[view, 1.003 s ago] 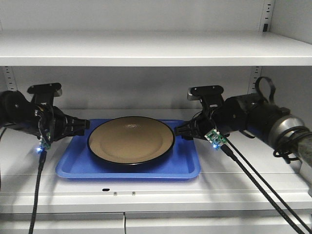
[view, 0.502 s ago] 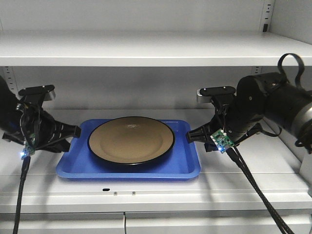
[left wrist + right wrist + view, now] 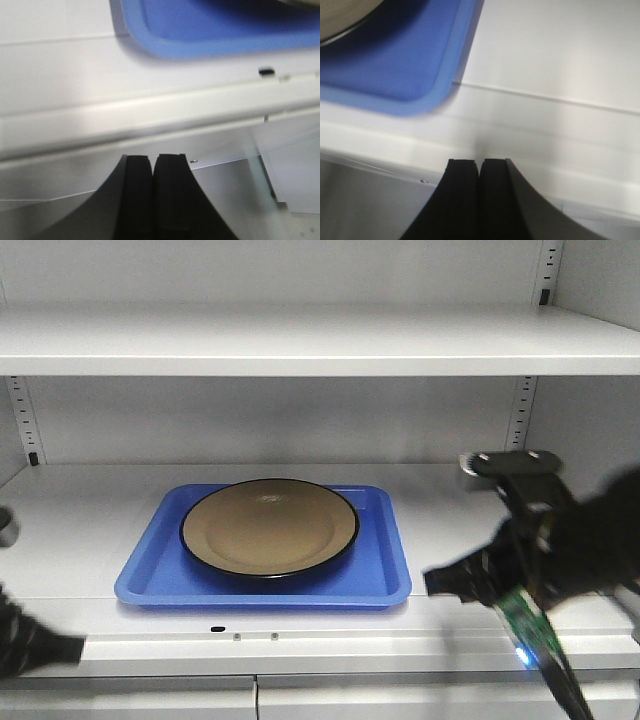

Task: Place disk in tray to left cabinet

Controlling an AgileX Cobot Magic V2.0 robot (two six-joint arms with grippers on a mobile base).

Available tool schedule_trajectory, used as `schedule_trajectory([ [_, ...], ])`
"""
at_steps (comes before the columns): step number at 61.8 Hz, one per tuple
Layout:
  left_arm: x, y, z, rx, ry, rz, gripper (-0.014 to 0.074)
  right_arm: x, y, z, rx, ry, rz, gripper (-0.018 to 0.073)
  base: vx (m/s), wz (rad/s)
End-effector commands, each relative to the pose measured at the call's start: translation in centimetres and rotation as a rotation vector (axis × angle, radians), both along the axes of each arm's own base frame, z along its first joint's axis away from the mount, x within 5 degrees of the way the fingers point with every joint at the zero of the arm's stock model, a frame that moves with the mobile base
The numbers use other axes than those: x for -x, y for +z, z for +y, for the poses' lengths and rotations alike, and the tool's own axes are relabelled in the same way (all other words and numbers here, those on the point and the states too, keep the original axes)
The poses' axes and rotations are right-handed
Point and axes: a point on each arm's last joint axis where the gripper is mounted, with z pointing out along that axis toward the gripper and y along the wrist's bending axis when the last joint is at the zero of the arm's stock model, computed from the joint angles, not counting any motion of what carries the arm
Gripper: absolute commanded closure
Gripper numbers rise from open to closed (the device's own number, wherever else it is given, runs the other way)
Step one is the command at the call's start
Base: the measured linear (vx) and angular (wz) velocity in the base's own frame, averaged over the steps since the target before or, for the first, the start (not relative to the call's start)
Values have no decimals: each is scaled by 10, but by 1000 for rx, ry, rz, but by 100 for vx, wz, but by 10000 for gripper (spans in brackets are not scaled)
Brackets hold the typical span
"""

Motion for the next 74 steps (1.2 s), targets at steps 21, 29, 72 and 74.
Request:
schedule_trajectory([
  [21, 111, -17, 18, 70, 59, -381, 603, 156, -26, -56, -86, 69, -584, 565, 0, 0],
  [29, 124, -24, 23, 67, 91, -535, 603, 180, -46, -63, -97, 97, -728, 565, 0, 0],
  [72, 122, -19, 28, 79, 149, -695, 603, 181, -52, -62, -130, 106, -799, 564, 0, 0],
  [74, 122, -19, 28, 79, 149, -695, 603, 181, -52, -62, -130, 106, -799, 564, 0, 0],
])
